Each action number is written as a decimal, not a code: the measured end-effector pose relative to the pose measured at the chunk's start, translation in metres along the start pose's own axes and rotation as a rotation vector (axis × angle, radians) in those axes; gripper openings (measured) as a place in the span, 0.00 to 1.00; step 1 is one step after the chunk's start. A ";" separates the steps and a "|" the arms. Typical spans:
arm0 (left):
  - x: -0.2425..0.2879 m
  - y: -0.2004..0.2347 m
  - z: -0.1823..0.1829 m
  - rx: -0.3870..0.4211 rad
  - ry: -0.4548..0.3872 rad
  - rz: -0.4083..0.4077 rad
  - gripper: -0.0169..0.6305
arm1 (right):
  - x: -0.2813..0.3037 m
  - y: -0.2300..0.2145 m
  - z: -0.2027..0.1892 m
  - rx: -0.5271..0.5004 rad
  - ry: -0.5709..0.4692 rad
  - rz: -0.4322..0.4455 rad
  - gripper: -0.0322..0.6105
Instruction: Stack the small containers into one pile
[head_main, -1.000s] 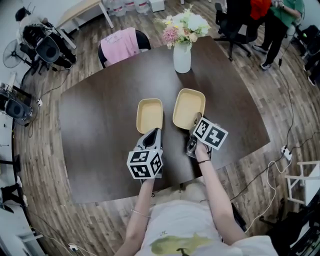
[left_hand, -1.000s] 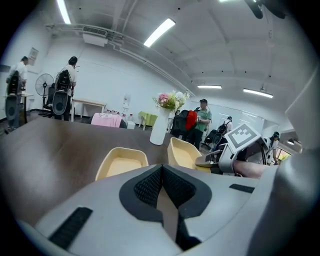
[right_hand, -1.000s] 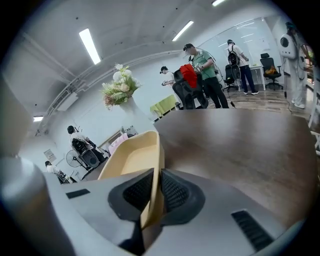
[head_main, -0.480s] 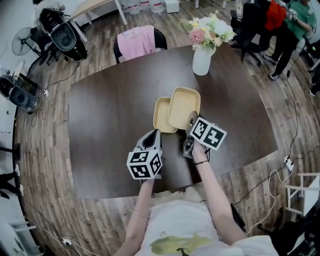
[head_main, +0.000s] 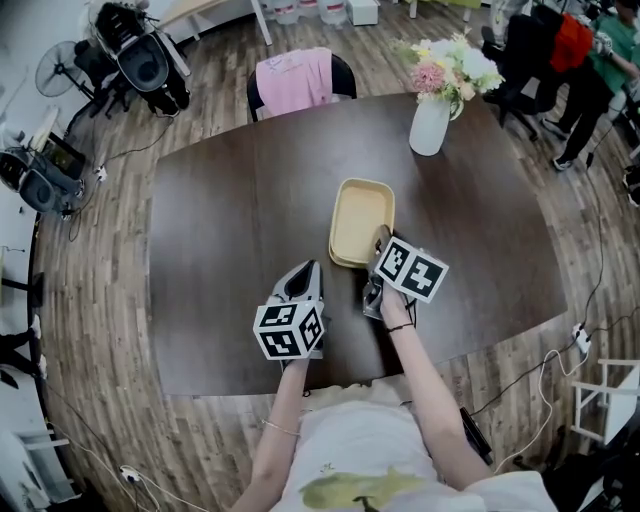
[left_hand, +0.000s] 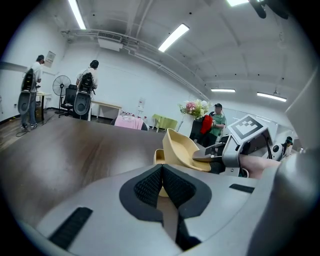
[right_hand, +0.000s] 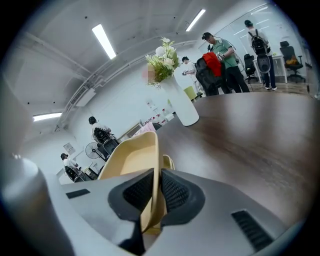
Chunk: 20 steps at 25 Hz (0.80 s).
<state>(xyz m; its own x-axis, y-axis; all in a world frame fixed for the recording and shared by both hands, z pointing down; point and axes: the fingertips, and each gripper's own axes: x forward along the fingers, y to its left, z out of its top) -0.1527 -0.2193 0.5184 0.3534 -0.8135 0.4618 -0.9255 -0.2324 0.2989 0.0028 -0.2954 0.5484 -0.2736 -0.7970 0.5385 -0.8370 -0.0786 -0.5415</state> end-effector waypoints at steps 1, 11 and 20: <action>0.000 0.002 0.000 -0.001 0.002 0.000 0.06 | 0.002 0.001 -0.002 -0.001 0.004 -0.001 0.12; 0.002 0.012 -0.004 -0.008 0.020 0.003 0.06 | 0.013 -0.005 -0.017 -0.033 0.037 -0.042 0.12; -0.003 0.020 -0.007 -0.010 0.021 0.011 0.06 | 0.014 -0.005 -0.022 -0.100 0.030 -0.063 0.12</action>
<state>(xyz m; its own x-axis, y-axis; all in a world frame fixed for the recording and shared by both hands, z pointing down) -0.1713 -0.2180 0.5284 0.3458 -0.8047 0.4825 -0.9282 -0.2181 0.3014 -0.0071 -0.2930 0.5731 -0.2320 -0.7739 0.5893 -0.8956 -0.0665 -0.4399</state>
